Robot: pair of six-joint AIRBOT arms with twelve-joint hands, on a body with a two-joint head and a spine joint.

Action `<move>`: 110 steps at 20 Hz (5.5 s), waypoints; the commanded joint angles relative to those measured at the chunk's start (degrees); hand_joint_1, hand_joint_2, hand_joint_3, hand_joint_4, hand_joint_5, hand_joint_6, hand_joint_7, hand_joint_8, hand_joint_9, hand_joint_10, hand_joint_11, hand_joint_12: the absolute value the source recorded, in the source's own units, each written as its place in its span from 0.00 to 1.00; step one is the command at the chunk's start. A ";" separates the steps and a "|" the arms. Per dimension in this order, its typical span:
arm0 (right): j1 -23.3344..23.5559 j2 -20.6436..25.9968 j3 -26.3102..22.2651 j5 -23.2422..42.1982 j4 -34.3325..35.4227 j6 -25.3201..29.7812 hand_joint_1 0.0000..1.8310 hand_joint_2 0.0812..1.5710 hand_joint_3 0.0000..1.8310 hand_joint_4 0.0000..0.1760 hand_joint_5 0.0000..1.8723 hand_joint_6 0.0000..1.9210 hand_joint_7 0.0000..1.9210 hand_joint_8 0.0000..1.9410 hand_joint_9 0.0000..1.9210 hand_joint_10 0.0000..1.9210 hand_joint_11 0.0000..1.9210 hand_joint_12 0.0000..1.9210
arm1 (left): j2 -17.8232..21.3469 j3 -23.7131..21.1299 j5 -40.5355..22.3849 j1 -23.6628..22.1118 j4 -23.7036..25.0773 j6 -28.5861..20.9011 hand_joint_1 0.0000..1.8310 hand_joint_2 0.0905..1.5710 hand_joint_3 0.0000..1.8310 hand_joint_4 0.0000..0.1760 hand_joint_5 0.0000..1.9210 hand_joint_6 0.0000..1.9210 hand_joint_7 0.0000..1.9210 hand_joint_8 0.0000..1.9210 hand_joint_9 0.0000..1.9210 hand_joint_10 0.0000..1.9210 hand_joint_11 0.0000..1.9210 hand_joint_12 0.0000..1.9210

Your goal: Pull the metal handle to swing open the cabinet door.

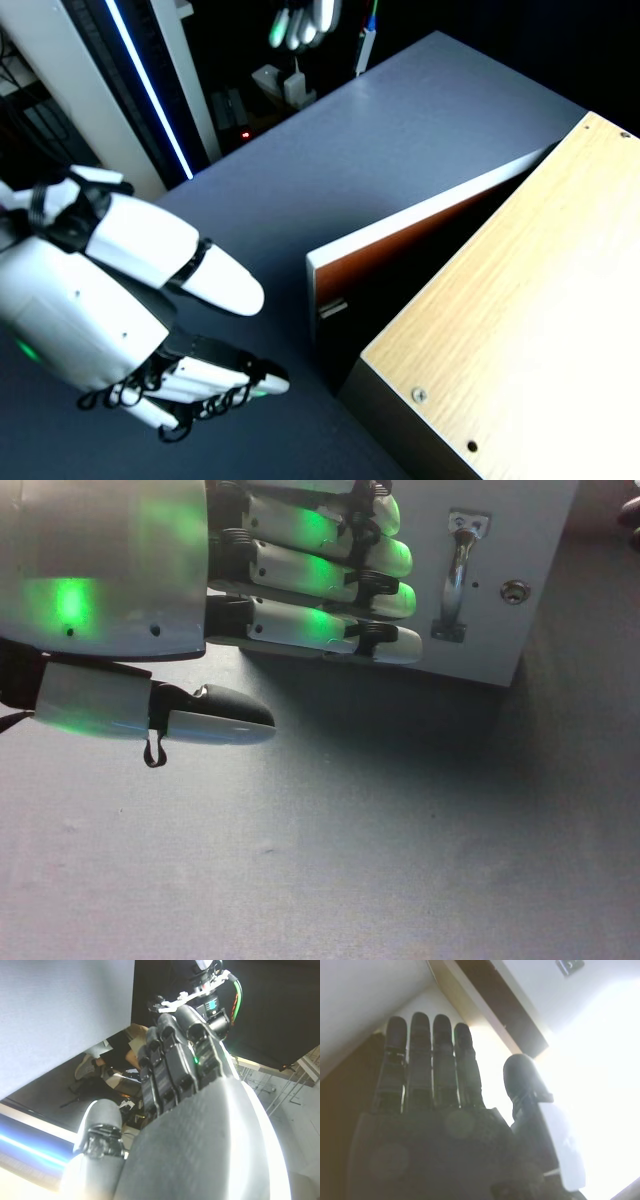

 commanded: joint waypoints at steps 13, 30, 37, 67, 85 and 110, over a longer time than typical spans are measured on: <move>4.00 -3.47 -0.48 3.96 -4.40 0.35 0.00 1.00 0.06 0.00 0.22 0.00 0.23 0.00 0.21 0.00 0.00 0.53 | 0.44 0.08 -1.41 -0.50 -5.68 0.44 0.00 0.99 0.00 0.00 0.20 0.00 0.23 0.00 0.22 0.00 0.05 0.40; 4.00 -6.51 -0.13 6.43 -4.31 2.53 0.00 1.00 0.06 0.00 0.22 0.00 0.22 0.00 0.20 0.00 0.00 0.53 | 0.44 0.08 -1.41 -0.50 -5.68 0.44 0.00 0.99 0.00 0.00 0.20 0.00 0.23 0.00 0.23 0.00 0.05 0.40; 4.31 -8.21 2.01 6.38 -6.52 3.15 0.00 1.00 0.05 0.00 0.22 0.00 0.22 0.00 0.20 0.00 0.00 0.53 | 0.44 0.08 -1.42 -0.50 -5.69 0.44 0.00 0.99 0.00 0.00 0.20 0.00 0.23 0.00 0.22 0.00 0.05 0.40; 5.33 -11.28 1.24 5.94 -5.46 0.90 0.00 1.00 0.05 0.00 0.22 0.00 0.22 0.00 0.21 0.00 0.00 0.54 | 0.44 0.08 -1.41 -0.50 -5.68 0.44 0.00 0.99 0.00 0.00 0.21 0.00 0.24 0.00 0.22 0.00 0.05 0.40; 2.84 -8.71 -5.37 8.09 5.21 -8.28 0.00 1.00 0.05 0.00 0.22 0.00 0.22 0.00 0.20 0.00 0.00 0.53 | 0.44 0.08 -1.41 -0.50 -5.68 0.44 0.00 1.00 0.00 0.00 0.22 0.00 0.24 0.00 0.22 0.00 0.05 0.40; 0.85 -7.26 -5.80 7.50 9.30 -3.71 0.00 1.00 0.05 0.00 0.21 0.00 0.22 0.00 0.20 0.00 0.00 0.52 | 0.44 0.08 -1.41 -0.50 -5.68 0.44 0.00 1.00 0.00 0.00 0.21 0.00 0.23 0.00 0.22 0.00 0.04 0.40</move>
